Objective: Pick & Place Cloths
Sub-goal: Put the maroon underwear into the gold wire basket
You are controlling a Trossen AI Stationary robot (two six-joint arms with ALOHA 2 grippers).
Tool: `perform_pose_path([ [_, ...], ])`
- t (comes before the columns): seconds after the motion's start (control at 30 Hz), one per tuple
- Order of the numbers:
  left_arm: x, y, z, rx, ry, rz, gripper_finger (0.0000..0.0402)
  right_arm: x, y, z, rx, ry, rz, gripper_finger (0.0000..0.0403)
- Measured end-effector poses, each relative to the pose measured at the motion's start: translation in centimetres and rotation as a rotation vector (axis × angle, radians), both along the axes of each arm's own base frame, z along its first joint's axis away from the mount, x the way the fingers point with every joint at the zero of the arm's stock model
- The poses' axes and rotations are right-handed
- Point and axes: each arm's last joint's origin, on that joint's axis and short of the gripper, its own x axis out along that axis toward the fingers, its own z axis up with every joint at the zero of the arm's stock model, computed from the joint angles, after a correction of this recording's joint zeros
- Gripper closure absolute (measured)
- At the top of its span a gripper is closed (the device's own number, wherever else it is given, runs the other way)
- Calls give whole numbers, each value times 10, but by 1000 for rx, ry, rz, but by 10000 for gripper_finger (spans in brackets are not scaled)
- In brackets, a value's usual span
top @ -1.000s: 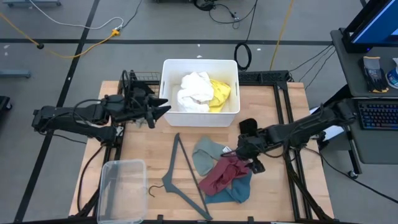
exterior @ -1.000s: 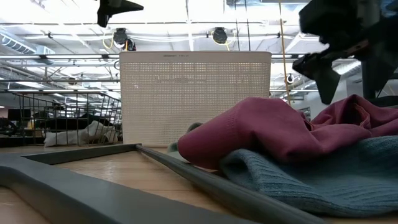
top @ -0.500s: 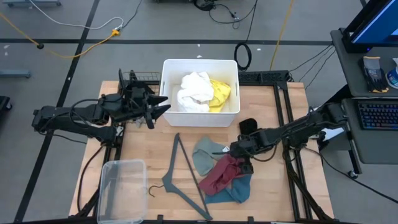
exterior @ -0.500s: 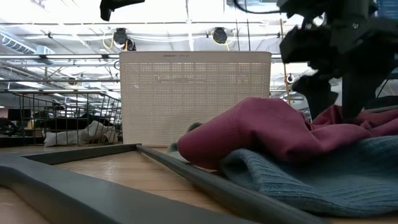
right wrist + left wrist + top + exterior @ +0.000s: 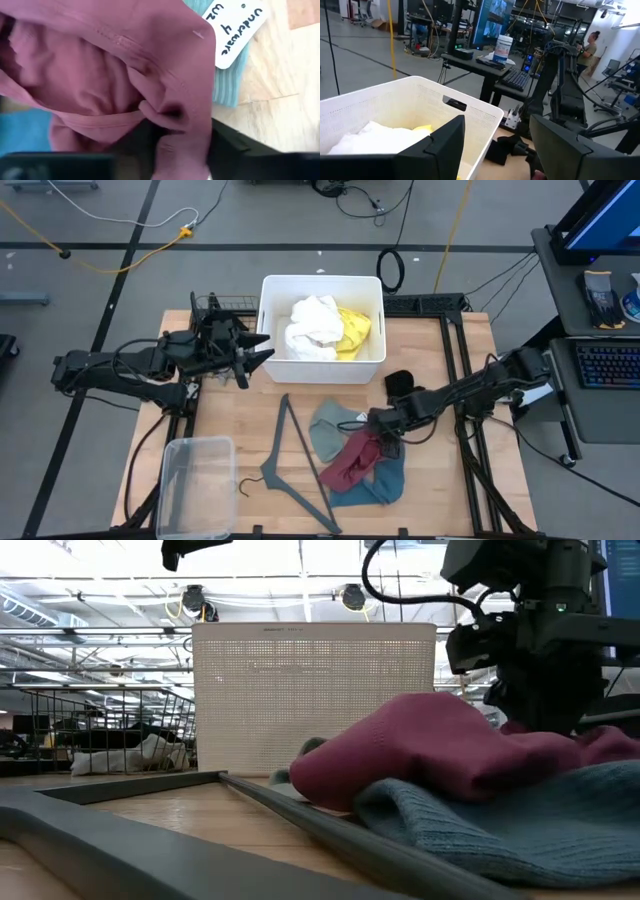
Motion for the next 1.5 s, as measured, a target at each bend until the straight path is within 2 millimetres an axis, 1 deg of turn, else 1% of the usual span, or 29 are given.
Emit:
perform_pose_path([
  [0.17, 0, -1, 0, 31, 8, -19, 176, -3, 0, 8, 27, -21, -54, 381],
  [0.23, 0, -1, 0, 38, 7, -34, 176, -5, -1, 16, 48, -48, -78, 393],
  [0.3, 0, -2, 0, 38, 6, -53, 176, -8, -2, 28, 77, -86, -110, 390],
  [0.47, 1, -4, 3, 38, -17, -133, 176, -15, -3, 77, 179, -262, -159, 397],
  [0.57, 1, -7, 5, 40, -45, -194, 176, -20, -5, 112, 239, -401, -181, 398],
  [0.67, 1, -9, 7, 33, -69, -233, 176, -24, -6, 148, 291, -591, -187, 399],
  [0.8, 4, -16, 11, 26, -121, -265, 176, -25, -7, 193, 358, -883, -140, 400],
  [0.93, 15, -24, 13, 28, -178, -307, 176, -22, -9, 229, 379, -1138, -65, 401],
  [1.03, 26, -32, 12, 43, -226, -336, 176, -23, -13, 244, 376, -1232, -32, 401],
  [1.1, 35, -37, 11, 75, -255, -352, 176, -22, -17, 248, 360, -1260, -27, 402],
  [1.27, 56, -47, 5, 103, -319, -375, 176, -17, -29, 247, 365, -1256, -6, 402],
  [1.33, 64, -50, 2, 101, -308, -381, 173, -13, -33, 247, 382, -1261, 16, 402],
  [1.5, 87, -58, 9, 97, -286, -398, 147, 1, -43, 244, 453, -1277, 102, 402],
])
